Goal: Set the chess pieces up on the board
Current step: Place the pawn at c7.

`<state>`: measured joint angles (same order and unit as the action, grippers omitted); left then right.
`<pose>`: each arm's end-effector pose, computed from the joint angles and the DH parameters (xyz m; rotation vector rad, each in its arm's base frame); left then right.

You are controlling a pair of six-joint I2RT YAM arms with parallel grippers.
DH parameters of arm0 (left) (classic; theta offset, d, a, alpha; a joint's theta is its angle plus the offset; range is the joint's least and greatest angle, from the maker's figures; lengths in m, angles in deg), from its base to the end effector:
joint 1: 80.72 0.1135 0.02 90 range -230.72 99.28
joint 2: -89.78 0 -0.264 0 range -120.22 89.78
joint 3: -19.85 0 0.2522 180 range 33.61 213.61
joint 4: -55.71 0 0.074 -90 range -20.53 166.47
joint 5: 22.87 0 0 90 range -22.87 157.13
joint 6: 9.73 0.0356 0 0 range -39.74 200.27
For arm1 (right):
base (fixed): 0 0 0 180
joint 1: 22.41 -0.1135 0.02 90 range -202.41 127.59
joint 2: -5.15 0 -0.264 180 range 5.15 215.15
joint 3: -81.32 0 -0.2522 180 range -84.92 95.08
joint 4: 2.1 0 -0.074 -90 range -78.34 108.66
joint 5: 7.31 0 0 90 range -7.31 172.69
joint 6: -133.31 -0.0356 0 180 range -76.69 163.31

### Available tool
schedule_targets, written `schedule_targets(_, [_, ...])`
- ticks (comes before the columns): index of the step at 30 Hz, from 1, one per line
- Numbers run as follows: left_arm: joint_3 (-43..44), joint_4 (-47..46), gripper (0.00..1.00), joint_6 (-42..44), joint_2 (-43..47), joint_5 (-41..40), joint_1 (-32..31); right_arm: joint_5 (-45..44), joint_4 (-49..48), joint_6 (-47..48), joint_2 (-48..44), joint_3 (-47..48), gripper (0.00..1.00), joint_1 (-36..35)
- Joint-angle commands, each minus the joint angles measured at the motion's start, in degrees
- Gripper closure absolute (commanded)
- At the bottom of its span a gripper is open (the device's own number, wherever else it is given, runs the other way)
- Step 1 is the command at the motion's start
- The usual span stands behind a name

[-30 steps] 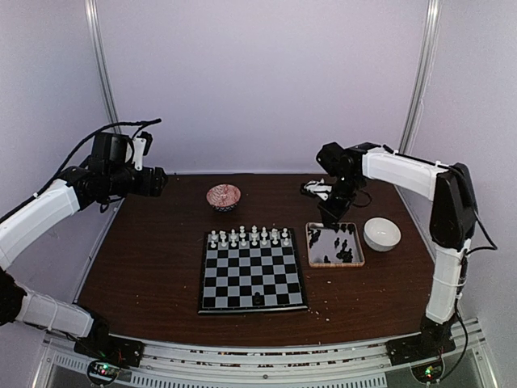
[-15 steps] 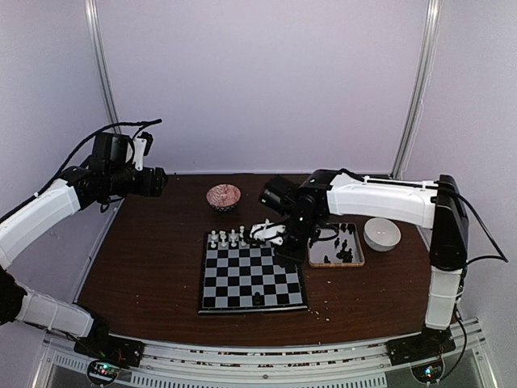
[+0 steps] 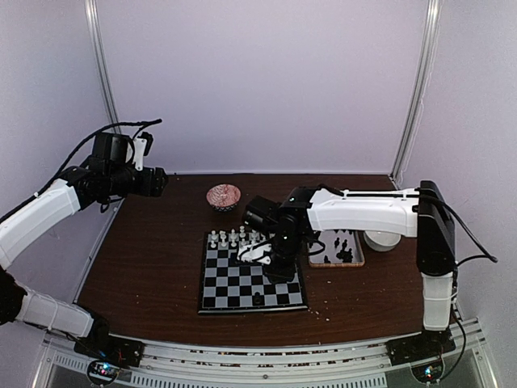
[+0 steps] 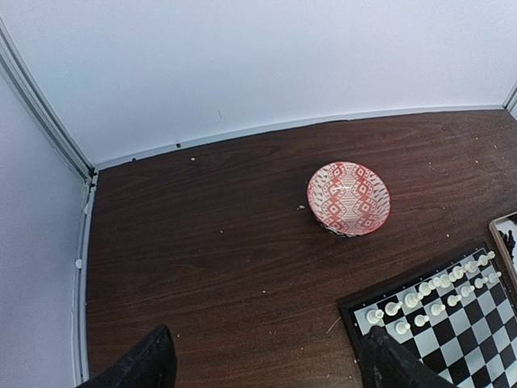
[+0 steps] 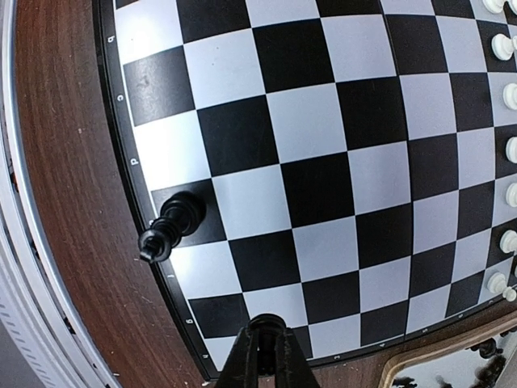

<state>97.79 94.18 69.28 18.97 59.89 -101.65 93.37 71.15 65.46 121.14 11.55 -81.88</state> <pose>0.2602 -0.0947 0.3373 0.1085 2.1165 -0.1984 0.2013 0.3543 0.2185 -1.9802 2.2521 0.3579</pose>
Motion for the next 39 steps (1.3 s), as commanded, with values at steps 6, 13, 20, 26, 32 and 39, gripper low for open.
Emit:
schedule_targets(6, [1.7,-0.6,0.2,-0.3,0.7,0.5,0.6,0.2,1.5,0.3,4.3,4.8,0.97,-0.6])
schedule_targets(13, [1.7,-0.6,0.19,-0.3,0.8,0.4,0.6,1.1,2.6,0.9,6.4,6.2,0.96,-1.0])
schedule_targets(20, [1.7,-0.6,0.19,-0.3,0.8,0.4,0.6,1.2,3.0,1.1,7.7,6.8,0.96,-1.2])
schedule_targets(26, [1.7,-0.6,0.19,-0.3,0.8,0.4,0.6,0.9,3.1,1.2,8.7,7.0,0.95,-1.2])
schedule_targets(32, [1.6,-0.6,0.19,-0.3,0.9,0.4,0.6,1.0,2.8,1.1,9.5,6.9,0.94,-1.1])
schedule_targets(39, [1.7,-0.6,0.19,-0.3,0.9,0.3,0.6,0.5,3.0,1.0,9.1,7.2,0.85,-1.1])
